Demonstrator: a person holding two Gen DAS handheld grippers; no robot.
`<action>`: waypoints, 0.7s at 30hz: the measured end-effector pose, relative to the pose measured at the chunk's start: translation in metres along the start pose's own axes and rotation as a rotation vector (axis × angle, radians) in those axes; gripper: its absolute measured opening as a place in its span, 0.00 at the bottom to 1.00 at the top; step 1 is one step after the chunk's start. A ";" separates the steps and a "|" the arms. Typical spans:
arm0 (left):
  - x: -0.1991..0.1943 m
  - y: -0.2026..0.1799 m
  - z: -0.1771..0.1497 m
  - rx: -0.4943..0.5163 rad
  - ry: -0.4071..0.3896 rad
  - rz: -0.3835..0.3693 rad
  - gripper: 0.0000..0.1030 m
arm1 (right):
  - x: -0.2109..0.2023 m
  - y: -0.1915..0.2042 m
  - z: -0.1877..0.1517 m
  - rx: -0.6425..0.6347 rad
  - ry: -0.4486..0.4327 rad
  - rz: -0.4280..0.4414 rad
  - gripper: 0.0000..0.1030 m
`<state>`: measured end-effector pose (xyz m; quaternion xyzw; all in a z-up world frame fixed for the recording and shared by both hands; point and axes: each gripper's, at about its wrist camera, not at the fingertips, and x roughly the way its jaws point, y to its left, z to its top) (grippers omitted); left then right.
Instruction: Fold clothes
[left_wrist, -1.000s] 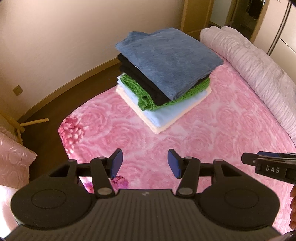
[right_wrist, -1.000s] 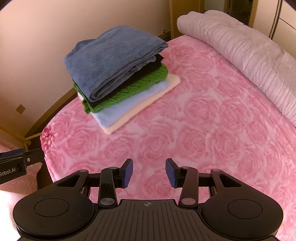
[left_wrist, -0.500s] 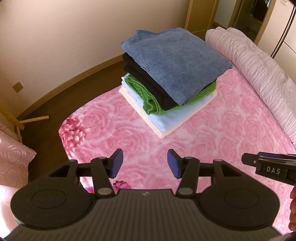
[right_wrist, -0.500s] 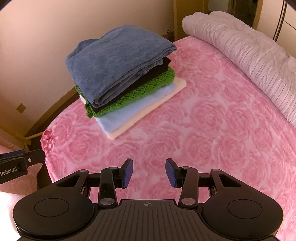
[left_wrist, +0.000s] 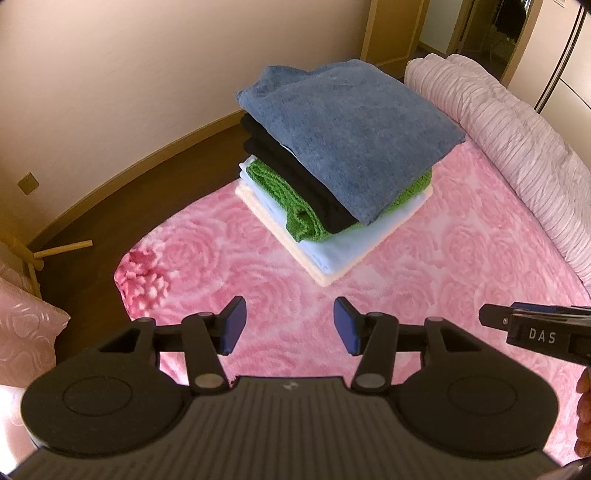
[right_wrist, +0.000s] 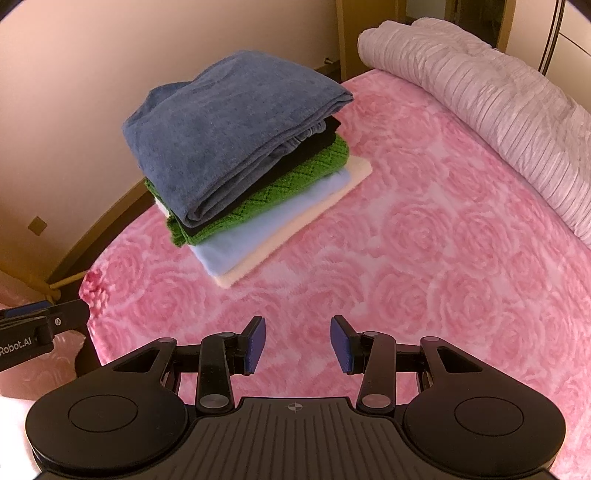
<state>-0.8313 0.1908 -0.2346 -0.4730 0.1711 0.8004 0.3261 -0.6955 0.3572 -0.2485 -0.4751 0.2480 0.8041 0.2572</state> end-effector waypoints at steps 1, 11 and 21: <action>0.000 0.001 0.001 0.002 -0.001 0.001 0.47 | 0.000 0.001 0.001 0.000 -0.002 0.001 0.42; 0.001 0.007 0.014 0.035 -0.017 0.000 0.47 | 0.005 0.011 0.010 0.017 -0.008 0.013 0.42; 0.000 0.016 0.016 0.032 -0.021 0.001 0.47 | 0.002 0.020 0.013 0.021 -0.021 0.010 0.42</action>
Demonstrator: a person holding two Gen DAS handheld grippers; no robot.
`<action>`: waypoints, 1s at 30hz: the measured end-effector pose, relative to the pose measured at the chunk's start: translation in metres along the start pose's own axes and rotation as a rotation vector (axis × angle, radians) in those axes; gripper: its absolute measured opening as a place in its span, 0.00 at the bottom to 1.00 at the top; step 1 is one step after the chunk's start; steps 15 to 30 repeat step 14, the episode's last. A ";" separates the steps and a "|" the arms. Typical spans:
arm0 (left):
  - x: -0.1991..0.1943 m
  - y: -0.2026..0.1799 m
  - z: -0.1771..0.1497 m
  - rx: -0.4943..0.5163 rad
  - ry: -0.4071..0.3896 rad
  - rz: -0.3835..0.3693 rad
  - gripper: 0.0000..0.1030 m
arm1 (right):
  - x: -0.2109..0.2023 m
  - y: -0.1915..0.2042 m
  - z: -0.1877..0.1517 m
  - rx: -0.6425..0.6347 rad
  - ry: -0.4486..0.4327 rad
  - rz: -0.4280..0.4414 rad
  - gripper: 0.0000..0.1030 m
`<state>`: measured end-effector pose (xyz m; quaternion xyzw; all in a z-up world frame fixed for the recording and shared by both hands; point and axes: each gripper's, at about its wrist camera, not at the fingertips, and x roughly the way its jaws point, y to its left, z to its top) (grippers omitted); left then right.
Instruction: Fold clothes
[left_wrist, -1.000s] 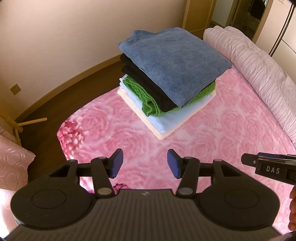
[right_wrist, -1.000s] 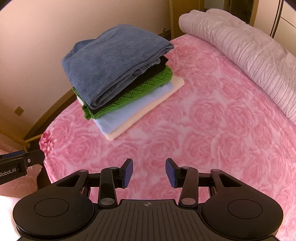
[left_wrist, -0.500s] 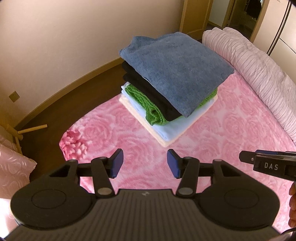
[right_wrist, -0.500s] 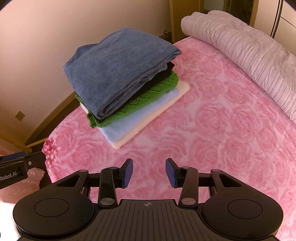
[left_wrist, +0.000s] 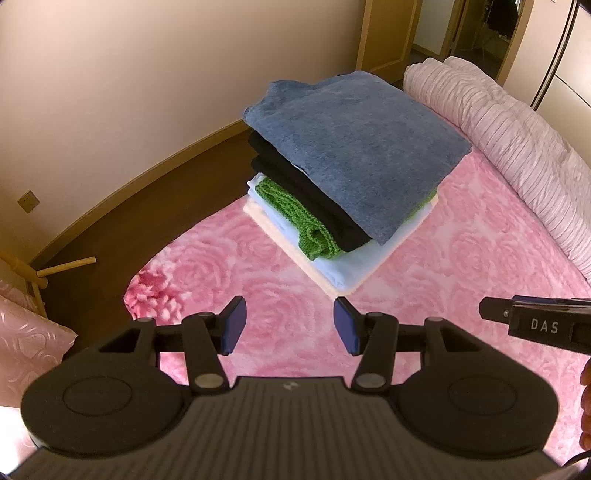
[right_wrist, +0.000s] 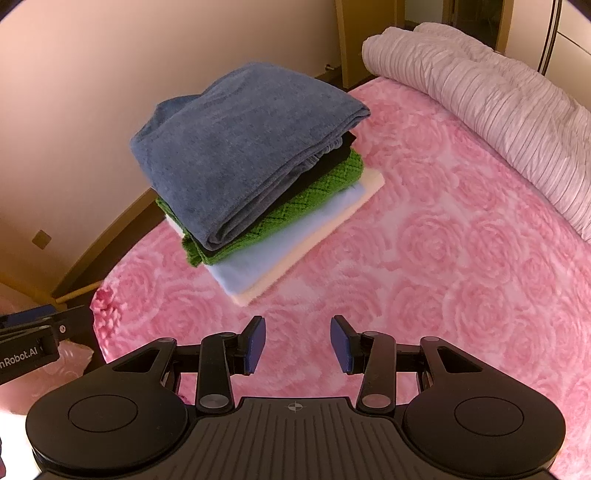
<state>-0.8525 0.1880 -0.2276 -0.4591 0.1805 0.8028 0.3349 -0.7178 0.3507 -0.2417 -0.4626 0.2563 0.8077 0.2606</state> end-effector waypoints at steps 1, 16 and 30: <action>-0.001 0.001 0.000 0.000 -0.001 0.000 0.47 | -0.001 0.001 0.000 -0.001 -0.001 0.001 0.42; -0.020 0.015 -0.001 0.029 -0.068 -0.013 0.47 | -0.022 0.018 -0.011 0.018 -0.049 -0.008 0.42; -0.020 0.015 -0.001 0.029 -0.068 -0.013 0.47 | -0.022 0.018 -0.011 0.018 -0.049 -0.008 0.42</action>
